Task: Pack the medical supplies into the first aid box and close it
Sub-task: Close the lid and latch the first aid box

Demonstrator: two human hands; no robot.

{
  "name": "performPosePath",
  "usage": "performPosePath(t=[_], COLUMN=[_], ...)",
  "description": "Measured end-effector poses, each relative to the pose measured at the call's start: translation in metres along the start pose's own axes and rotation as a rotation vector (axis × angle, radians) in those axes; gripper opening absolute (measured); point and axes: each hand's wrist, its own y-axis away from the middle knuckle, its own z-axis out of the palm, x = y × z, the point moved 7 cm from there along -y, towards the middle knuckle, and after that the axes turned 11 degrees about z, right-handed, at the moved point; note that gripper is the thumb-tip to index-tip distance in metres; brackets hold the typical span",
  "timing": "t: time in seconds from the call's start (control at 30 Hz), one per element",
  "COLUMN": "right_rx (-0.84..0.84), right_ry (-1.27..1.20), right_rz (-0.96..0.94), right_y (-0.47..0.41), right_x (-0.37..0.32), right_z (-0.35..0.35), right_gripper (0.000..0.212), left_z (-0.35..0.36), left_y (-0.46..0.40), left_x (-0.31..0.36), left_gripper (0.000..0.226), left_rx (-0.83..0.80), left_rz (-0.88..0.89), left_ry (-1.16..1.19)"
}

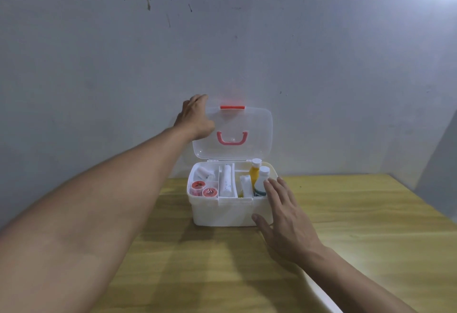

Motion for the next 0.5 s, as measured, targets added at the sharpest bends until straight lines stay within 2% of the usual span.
performPosePath(t=[0.1, 0.2, 0.37, 0.5], right_rx=[-0.022, -0.009, -0.01, -0.001], right_ry=[0.001, -0.008, -0.026, -0.084], right_rz=[0.014, 0.0, -0.007, 0.003], right_y=[0.0, 0.001, 0.001, 0.0], right_x=[0.001, 0.0, 0.001, 0.001], right_z=[0.002, 0.002, 0.001, -0.002], right_gripper=[0.076, 0.077, 0.079, 0.079], left_z=[0.009, 0.014, 0.001, -0.008], left_y=[-0.007, -0.008, -0.001, 0.024], left_x=[-0.005, -0.008, 0.001, 0.007], left_gripper=[0.081, 0.073, 0.05, 0.04], left_rx=[-0.089, -0.104, 0.043, 0.146], left_rz=[-0.035, -0.02, 0.068, 0.098], left_ry=[0.053, 0.087, 0.057, 0.195])
